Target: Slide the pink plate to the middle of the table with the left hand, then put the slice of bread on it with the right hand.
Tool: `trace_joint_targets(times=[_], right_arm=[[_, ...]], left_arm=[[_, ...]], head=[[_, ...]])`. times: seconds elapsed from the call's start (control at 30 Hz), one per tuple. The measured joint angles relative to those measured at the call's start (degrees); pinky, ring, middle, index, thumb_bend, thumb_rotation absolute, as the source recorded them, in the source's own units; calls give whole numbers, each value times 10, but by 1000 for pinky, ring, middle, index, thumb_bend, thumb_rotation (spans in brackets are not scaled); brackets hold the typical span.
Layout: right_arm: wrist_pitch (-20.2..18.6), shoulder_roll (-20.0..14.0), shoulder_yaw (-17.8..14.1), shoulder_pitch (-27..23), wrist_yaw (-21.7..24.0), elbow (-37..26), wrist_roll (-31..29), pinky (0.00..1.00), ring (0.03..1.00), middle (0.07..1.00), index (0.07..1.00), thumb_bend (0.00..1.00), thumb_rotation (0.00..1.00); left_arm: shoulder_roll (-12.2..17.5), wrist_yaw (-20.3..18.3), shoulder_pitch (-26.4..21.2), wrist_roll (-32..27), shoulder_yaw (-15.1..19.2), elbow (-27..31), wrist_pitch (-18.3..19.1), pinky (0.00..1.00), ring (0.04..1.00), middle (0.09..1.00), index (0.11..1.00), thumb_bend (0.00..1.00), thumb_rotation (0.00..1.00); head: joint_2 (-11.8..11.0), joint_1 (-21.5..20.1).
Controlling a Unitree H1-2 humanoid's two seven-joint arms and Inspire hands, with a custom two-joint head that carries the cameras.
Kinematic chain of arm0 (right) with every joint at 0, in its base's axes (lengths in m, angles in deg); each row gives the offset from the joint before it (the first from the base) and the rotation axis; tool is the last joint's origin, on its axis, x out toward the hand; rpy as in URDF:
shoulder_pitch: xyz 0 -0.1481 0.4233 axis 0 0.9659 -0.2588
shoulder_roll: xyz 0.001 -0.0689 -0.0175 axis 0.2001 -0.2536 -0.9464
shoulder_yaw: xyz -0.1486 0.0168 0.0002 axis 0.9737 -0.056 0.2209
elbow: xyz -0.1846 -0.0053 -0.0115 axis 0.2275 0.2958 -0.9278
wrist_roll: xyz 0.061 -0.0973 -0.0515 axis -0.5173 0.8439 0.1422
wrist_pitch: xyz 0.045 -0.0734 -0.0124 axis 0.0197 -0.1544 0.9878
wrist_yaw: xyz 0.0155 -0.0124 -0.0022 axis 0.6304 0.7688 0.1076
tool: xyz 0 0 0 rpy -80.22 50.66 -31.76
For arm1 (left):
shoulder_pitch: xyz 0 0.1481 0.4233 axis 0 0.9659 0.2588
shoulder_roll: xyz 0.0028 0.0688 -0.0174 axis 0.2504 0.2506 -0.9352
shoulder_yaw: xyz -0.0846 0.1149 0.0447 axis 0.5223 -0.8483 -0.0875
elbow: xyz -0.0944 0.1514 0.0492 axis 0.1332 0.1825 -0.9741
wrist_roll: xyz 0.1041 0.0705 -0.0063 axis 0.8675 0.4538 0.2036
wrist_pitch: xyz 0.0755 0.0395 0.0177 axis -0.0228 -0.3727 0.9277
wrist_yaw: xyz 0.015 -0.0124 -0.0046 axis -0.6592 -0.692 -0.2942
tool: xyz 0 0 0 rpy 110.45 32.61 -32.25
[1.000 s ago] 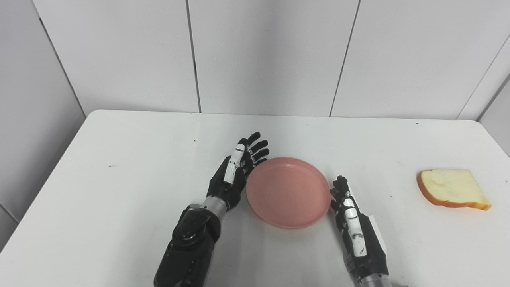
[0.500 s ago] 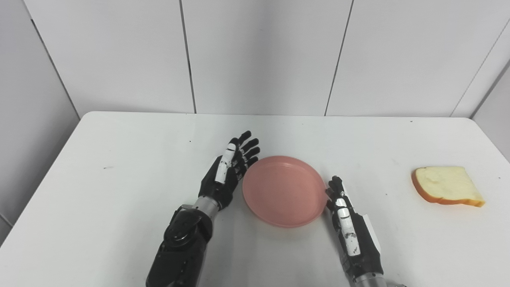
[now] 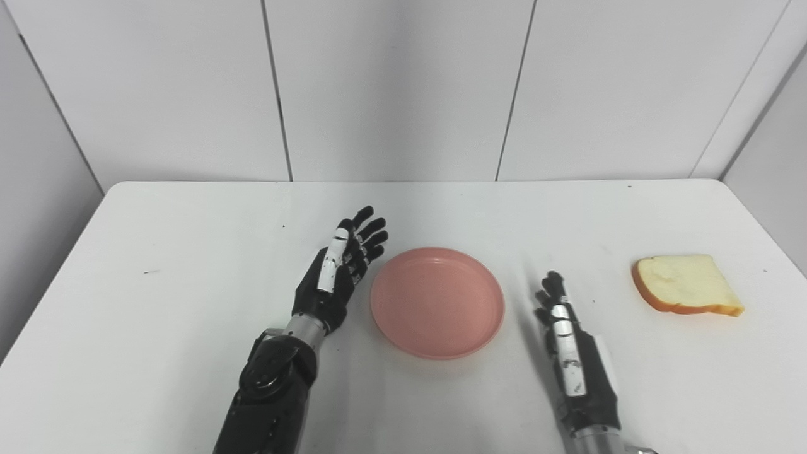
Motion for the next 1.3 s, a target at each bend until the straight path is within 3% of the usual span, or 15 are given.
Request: trace_joint_targets(times=[0.1,0.2,0.3,0.4,0.47,0.6,0.67,0.77,0.83,0.9,0.97,1.07,1.17,1.23,1.3], right_arm=[[0,-1,-4,-1,-5,-25,6,990,950,964,957,385,1000],[0,-3,-2,-3,-4,-55,14,992,959,969,960,398,1000],[0,-13,-4,-7,-4,-58,24,920,911,931,925,539,869],[0,-26,-13,-11,-5,-60,27,914,895,922,922,610,834],[-2,-36,-16,-17,-4,-63,28,906,887,926,926,651,831],[-18,-59,-16,-31,8,-97,28,854,864,938,953,667,814],[-46,-80,-14,-44,18,-123,42,815,850,937,962,648,794],[-54,-118,-14,-60,28,-141,72,786,841,934,965,635,782],[-75,-134,-13,-65,37,-147,102,771,830,917,941,694,759],[-109,-170,-10,-68,67,-161,133,775,837,892,914,724,600],[-140,-216,-20,-84,88,-175,147,790,850,884,898,758,531],[-169,-262,-37,-111,98,-190,172,808,873,888,895,785,504],[-202,-289,-28,-125,128,-198,200,847,903,907,899,869,448],[-217,-329,-18,-131,164,-198,222,856,901,906,898,885,435],[-226,-351,-20,-140,174,-197,231,824,885,899,891,940,382]], left_arm=[[4,-3,0,-1,0,0,0,945,918,918,919,489,1000],[9,-10,1,-3,0,1,0,945,920,918,916,491,1000],[12,-16,4,-4,4,1,0,945,915,912,909,510,1000],[15,-25,8,-13,8,3,0,944,914,911,906,503,1000],[16,-28,8,-15,11,3,0,939,913,911,905,499,1000],[20,-40,9,-18,13,3,1,932,921,920,914,495,1000],[24,-45,9,-28,16,2,4,932,923,923,916,494,1000],[29,-52,8,-33,18,1,6,933,925,924,918,495,1000],[29,-55,6,-35,21,-3,7,937,921,919,912,496,1000],[29,-61,1,-40,24,-12,7,932,917,914,908,504,986],[33,-64,-1,-41,27,-16,7,929,914,913,905,506,978],[36,-71,-4,-47,32,-22,6,931,915,913,905,500,972],[36,-74,-7,-51,32,-28,5,914,906,906,900,515,952],[36,-74,-7,-51,30,-27,5,912,905,905,899,518,945],[37,-74,-7,-51,30,-27,5,918,906,906,898,511,975]], head=[[-4,-40],[-6,-51],[-16,-88],[-23,-121],[-23,-121],[-21,-151],[-20,-169],[-20,-169],[-19,-180],[-19,-185],[-17,-187],[-17,-187],[-14,-186],[-14,-186],[-12,-183]])
